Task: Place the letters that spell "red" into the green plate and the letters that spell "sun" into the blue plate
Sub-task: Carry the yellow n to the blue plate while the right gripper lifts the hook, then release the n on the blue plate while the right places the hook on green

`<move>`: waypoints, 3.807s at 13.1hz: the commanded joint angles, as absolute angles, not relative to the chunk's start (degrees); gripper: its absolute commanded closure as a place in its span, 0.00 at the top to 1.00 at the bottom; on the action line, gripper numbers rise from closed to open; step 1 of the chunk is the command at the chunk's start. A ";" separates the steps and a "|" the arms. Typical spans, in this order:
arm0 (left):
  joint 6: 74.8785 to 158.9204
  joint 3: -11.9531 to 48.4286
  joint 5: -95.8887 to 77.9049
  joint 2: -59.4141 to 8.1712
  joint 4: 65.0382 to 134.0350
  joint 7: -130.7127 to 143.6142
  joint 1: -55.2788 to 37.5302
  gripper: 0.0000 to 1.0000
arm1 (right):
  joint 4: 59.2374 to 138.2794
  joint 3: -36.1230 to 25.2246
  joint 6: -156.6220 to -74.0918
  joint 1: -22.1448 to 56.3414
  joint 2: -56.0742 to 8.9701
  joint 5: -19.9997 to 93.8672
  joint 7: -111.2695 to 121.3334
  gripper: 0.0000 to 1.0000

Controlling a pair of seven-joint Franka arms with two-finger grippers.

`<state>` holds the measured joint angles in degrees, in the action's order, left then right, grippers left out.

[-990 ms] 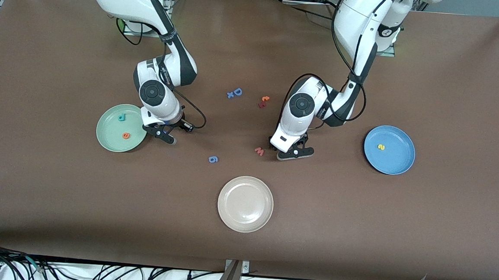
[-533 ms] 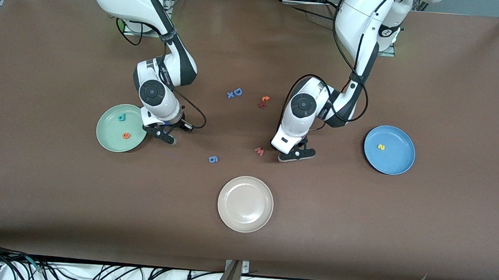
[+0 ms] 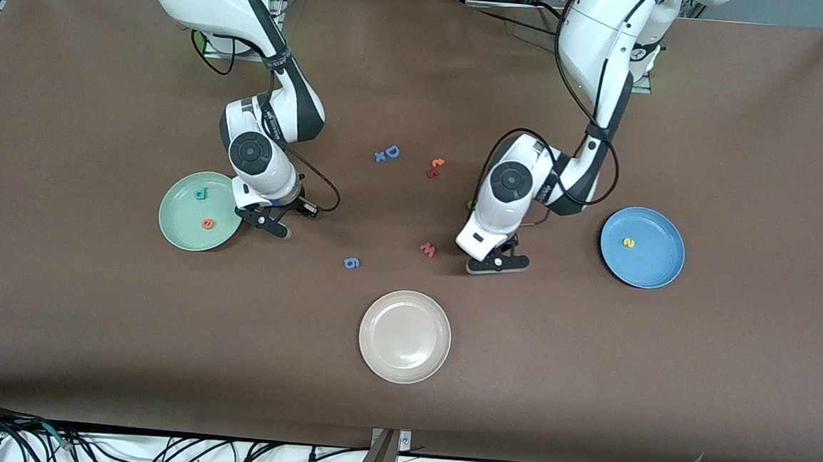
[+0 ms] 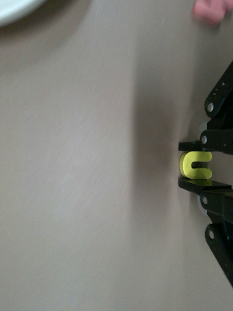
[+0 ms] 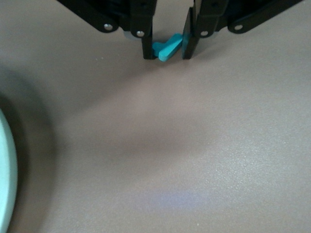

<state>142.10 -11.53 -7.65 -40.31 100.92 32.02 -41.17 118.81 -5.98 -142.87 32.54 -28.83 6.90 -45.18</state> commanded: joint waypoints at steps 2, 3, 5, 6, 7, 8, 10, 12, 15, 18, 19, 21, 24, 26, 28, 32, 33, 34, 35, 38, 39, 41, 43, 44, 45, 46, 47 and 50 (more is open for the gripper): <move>135.20 -15.55 -9.40 -35.08 103.09 17.62 -39.56 0.04 | 119.18 -6.33 -142.91 32.61 -29.44 6.77 -44.30 0.13; 133.09 -16.69 -9.40 -33.33 104.49 13.40 -38.77 0.05 | 119.18 -6.33 -142.91 32.61 -29.44 6.68 -44.30 0.13; 131.58 -18.71 -9.32 -29.29 108.00 3.83 -36.05 0.05 | 119.18 -6.33 -142.91 32.61 -29.44 6.68 -44.30 0.09; 131.05 -19.50 -9.32 -27.53 109.58 -0.57 -34.82 0.05 | 119.18 -6.33 -142.91 32.61 -29.44 6.68 -44.30 0.09; 130.87 -20.21 -9.32 -25.86 111.08 -3.83 -33.24 0.05 | 119.18 -6.33 -142.91 32.61 -29.44 6.77 -44.21 0.09; 130.87 -20.21 -9.32 -24.19 113.09 -7.09 -31.48 0.05 | 119.09 -6.33 -142.91 32.61 -29.44 6.68 -44.12 0.09; 130.96 -20.21 -9.32 -22.07 116.26 -14.20 -27.71 0.05 | 119.09 -6.33 -142.82 32.61 -29.44 6.68 -43.77 0.05; 130.96 -20.21 -9.32 -21.45 117.94 -22.02 -23.84 0.05 | 119.09 -6.42 -142.82 32.61 -29.44 6.68 -43.68 0.02; 131.22 -20.21 -8.79 -21.53 119.35 -31.88 -19.18 0.11 | 119.00 -6.42 -142.82 32.61 -29.27 6.68 -43.59 0.02; 131.92 -20.21 -8.79 -22.23 120.40 -35.15 -16.09 0.12 | 118.39 -6.42 -141.07 32.61 -28.57 6.68 -43.51 0.02; 132.71 -20.21 -8.79 -23.02 120.76 -35.16 -15.56 0.13 | 118.30 -6.50 -140.89 32.61 -28.22 6.51 -43.16 0.02; 134.29 -20.21 -8.88 -24.69 120.94 -35.07 -15.47 0.19 | 117.17 -6.94 -138.44 32.61 -27.51 5.11 -42.72 0.02; 134.38 -20.21 -8.96 -24.44 120.94 -35.07 -15.47 1.00 | 113.56 -9.31 -130.98 32.52 -26.46 4.13 -38.87 0.02; 133.69 -20.04 -9.31 -23.30 120.50 -34.98 -15.56 1.00 | 113.47 -12.90 -129.30 32.43 -25.14 4.13 -31.07 0.02; 132.81 -19.25 -9.58 -21.28 120.41 -33.58 -16.95 1.00 | 113.47 -16.94 -126.13 32.43 -24.79 4.13 -22.72 0.02; 128.17 -16.35 -9.49 -17.06 120.32 -13.50 -24.41 1.00 | 114.78 -22.50 -123.84 31.91 -24.69 4.57 -12.32 0.03; 126.84 -16.17 -9.49 -16.62 120.15 -9.53 -26.52 1.00 | 115.31 -22.50 -124.19 30.86 -25.31 4.57 -11.61 0.03; 126.83 -16.17 -9.49 -16.35 120.15 -6.10 -29.07 1.00 | 115.40 -22.50 -124.45 30.68 -27.05 4.74 -10.47 0.03; 126.83 -15.74 -9.49 -16.43 120.06 0.37 -32.40 1.00 | 115.40 -22.33 -124.80 30.67 -28.72 5.01 -10.37 0.05; 127.18 -12.22 -9.40 -17.05 119.18 14.46 -36.81 1.00 | 115.05 -22.32 -124.28 30.59 -29.27 5.10 -10.63 0.94; 127.26 -12.04 -9.40 -17.22 118.66 17.37 -38.31 1.00 | 114.87 -22.32 -124.02 30.59 -28.92 5.10 -10.63 1.00; 127.35 -10.82 -8.71 -18.10 118.21 19.86 -40.51 1.00 | 114.00 -22.24 -122.53 30.76 -27.78 5.10 -10.81 1.00; 127.70 -8.71 -8.61 -18.63 117.34 20.29 -41.30 1.00 | 110.33 -22.32 -118.24 30.67 -27.07 5.10 -10.64 1.00; 127.71 -7.83 -8.70 -19.59 116.12 23.26 -41.66 1.00 | 107.17 -22.32 -114.38 30.67 -26.98 5.10 -10.63 1.00; 127.71 -6.95 -8.61 -20.73 115.06 28.34 -42.36 1.00 | 103.48 -22.32 -109.39 30.67 -26.90 5.10 -10.63 1.00; 127.71 -6.16 -8.70 -21.79 114.35 32.74 -42.89 1.00 | 99.53 -22.41 -103.94 30.67 -26.63 5.10 -10.55 1.00; 128.14 -5.89 -8.70 -22.49 114.26 36.70 -43.50 1.00 | 95.49 -22.50 -98.93 30.67 -26.28 5.10 -10.46 1.00; 130.07 -5.80 -9.49 -23.55 114.26 49.88 -43.86 0.99 | 88.09 -22.76 -89.14 30.59 -23.57 5.01 -10.02 1.00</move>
<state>129.33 -5.56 -7.85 -22.17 115.64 43.67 -43.64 92.24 -22.54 -93.78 30.92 -24.93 4.69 -11.38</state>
